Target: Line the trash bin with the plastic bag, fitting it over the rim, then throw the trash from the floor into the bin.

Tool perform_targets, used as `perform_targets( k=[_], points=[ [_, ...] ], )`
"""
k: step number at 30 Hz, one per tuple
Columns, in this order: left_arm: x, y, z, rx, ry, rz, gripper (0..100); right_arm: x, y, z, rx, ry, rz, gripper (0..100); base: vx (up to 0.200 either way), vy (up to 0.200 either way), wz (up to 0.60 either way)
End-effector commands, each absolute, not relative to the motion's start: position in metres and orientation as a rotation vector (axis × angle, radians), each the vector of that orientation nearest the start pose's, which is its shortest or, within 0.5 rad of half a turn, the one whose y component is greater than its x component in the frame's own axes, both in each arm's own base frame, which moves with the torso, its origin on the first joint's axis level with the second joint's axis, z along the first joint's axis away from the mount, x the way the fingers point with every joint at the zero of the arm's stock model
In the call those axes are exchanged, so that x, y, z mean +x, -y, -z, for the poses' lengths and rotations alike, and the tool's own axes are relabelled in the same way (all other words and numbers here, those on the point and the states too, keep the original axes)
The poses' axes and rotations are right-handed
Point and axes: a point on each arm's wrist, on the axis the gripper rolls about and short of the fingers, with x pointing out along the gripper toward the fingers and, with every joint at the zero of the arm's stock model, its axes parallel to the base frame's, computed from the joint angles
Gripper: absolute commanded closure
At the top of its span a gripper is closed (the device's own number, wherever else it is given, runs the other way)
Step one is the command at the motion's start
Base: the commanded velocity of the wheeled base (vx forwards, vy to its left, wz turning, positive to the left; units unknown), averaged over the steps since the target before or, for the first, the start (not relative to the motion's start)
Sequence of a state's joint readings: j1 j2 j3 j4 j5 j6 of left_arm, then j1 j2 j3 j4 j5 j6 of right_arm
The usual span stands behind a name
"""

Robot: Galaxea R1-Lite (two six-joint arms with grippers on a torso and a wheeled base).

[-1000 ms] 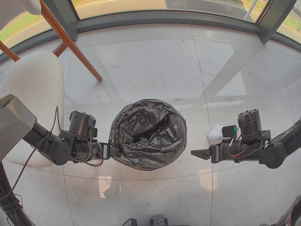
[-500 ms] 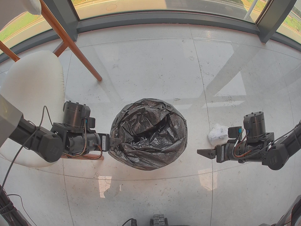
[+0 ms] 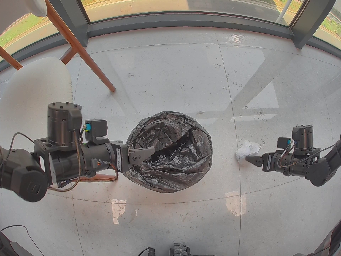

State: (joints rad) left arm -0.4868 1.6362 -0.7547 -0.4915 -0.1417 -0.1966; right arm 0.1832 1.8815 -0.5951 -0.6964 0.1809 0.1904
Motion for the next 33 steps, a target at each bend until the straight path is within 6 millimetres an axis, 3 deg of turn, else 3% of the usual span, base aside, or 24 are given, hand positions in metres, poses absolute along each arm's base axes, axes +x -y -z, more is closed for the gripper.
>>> perform_targets(
  k=[1, 3, 10, 17, 23, 33],
  points=[
    [0.212, 0.141, -0.180, -0.128, -0.361, 0.728, 0, 0.312, -0.028, -0.063, 0.207, -0.630, -0.179, 0, 0.000, 0.000, 0.00],
    [0.197, 0.142, -0.180, -0.134, -0.309, 0.787, 0, 0.324, -0.019, -0.053, 0.212, -0.632, -0.141, 0, 0.000, 0.000, 0.00],
    [0.189, 0.140, -0.195, -0.150, -0.215, 0.824, 0, 0.348, -0.014, -0.042, 0.234, -0.654, -0.071, 0, 0.000, 0.000, 0.00],
    [0.185, 0.137, -0.222, -0.168, -0.113, 0.833, 0, 0.383, -0.018, -0.036, 0.520, -0.772, 0.106, 0, 0.000, 0.000, 0.00],
    [0.179, 0.140, -0.231, -0.173, -0.078, 0.861, 0, 0.417, -0.016, -0.016, 0.673, -0.816, 0.212, 0, 0.000, 0.000, 0.00],
    [0.171, 0.138, -0.234, -0.131, -0.066, 0.873, 0, 0.459, -0.008, 0.027, 0.697, -0.825, 0.263, 0, 0.000, 0.000, 0.00]
  ],
)
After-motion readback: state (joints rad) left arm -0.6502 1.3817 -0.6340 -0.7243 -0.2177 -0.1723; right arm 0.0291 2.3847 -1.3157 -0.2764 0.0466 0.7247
